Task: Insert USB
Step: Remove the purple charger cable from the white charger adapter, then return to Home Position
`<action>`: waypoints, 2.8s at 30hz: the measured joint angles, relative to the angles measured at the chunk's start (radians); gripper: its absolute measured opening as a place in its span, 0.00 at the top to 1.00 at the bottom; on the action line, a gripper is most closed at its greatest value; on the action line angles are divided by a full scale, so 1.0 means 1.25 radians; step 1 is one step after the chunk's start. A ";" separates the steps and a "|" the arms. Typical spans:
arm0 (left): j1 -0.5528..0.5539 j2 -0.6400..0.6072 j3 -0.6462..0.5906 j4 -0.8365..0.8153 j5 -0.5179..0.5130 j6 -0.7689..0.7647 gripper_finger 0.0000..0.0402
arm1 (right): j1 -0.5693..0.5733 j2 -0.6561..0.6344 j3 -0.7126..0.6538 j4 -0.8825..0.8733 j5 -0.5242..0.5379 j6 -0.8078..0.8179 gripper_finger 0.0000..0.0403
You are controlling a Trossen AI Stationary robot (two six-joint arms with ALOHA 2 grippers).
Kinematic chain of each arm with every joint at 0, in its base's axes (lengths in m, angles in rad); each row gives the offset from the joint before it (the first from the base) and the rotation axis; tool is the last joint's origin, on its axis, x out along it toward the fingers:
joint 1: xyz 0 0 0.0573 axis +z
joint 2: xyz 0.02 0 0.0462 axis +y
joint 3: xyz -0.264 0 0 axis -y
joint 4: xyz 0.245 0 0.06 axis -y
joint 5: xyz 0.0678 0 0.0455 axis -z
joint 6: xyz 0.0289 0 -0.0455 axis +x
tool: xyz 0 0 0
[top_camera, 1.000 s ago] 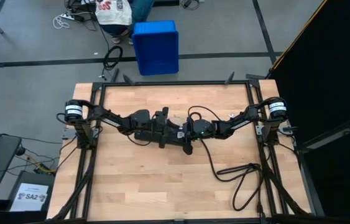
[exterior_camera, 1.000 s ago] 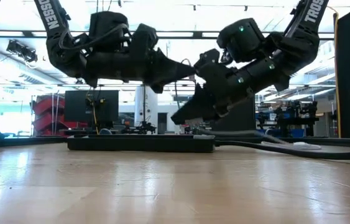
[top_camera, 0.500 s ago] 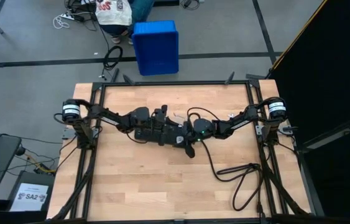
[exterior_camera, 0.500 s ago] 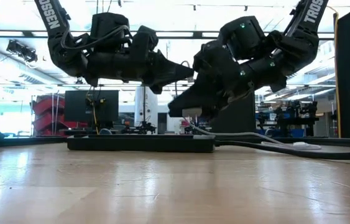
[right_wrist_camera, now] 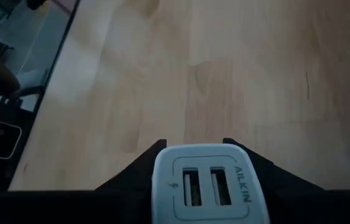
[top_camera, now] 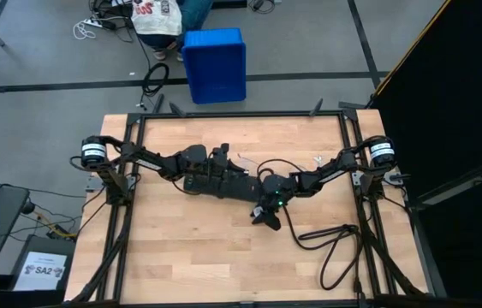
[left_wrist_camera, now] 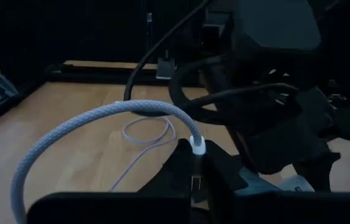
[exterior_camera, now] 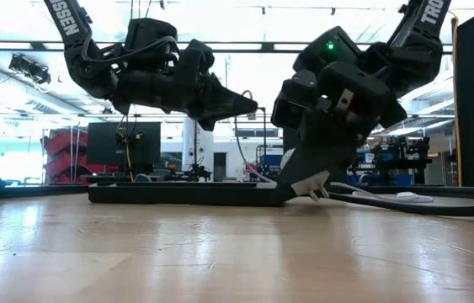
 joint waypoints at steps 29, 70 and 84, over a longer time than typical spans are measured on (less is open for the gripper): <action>0.187 0.001 0.104 -0.462 0.012 -0.079 0.97 | -0.075 0.000 0.000 0.061 -0.098 -0.016 0.43; 0.033 -0.708 -0.018 -0.780 -0.071 0.021 0.95 | -0.175 -0.601 0.001 -0.411 0.238 -0.266 0.65; -0.001 -1.112 -0.288 -0.697 -0.113 -0.023 1.00 | -0.104 -1.001 -0.090 -0.579 0.426 -0.334 0.78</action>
